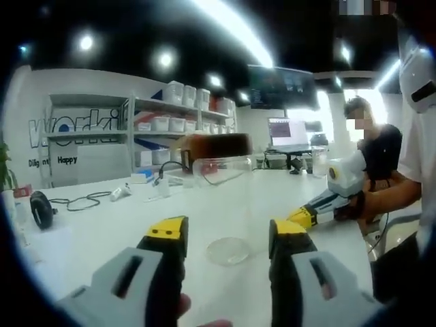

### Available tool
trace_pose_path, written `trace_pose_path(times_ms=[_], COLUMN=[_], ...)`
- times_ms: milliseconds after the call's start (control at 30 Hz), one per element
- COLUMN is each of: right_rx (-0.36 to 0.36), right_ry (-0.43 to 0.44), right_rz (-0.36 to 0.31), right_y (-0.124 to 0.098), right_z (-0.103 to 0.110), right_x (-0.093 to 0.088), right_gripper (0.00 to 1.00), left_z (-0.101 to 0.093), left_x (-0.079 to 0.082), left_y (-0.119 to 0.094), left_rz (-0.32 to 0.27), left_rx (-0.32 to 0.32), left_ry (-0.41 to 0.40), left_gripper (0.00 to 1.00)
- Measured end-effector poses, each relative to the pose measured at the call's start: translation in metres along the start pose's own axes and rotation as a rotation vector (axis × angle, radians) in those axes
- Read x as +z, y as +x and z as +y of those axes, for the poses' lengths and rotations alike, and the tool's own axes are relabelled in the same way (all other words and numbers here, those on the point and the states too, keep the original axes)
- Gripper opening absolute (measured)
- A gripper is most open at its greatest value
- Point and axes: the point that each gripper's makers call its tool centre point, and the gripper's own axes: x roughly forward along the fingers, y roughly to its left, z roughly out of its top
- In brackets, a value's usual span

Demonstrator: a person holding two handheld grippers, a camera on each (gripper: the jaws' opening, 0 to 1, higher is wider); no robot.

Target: Clamp the coffee can twist off the lid put the lid on the table pick up the lid cover the can tighten the lid

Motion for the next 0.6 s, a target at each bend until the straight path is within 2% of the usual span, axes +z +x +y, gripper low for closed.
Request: trace_pose_path(times_ms=[167, 367, 600], right_rx=[-0.002, -0.002, -0.004], right_ry=[0.013, 0.011, 0.01], right_rz=[0.002, 0.003, 0.002], right_y=[0.0, 0.0, 0.0], right_z=[0.0, 0.0, 0.0], right_x=[0.0, 0.0, 0.0], right_gripper=[0.0, 0.0, 0.0], left_z=[0.003, 0.01, 0.007], left_x=[-0.003, -0.009, -0.01], left_y=[0.006, 0.017, 0.028], left_rz=[-0.001, 0.014, 0.021], left_rx=[-0.005, -0.011, -0.049], left_ry=[-0.037, -0.036, -0.035], left_gripper=[0.42, 0.4, 0.41])
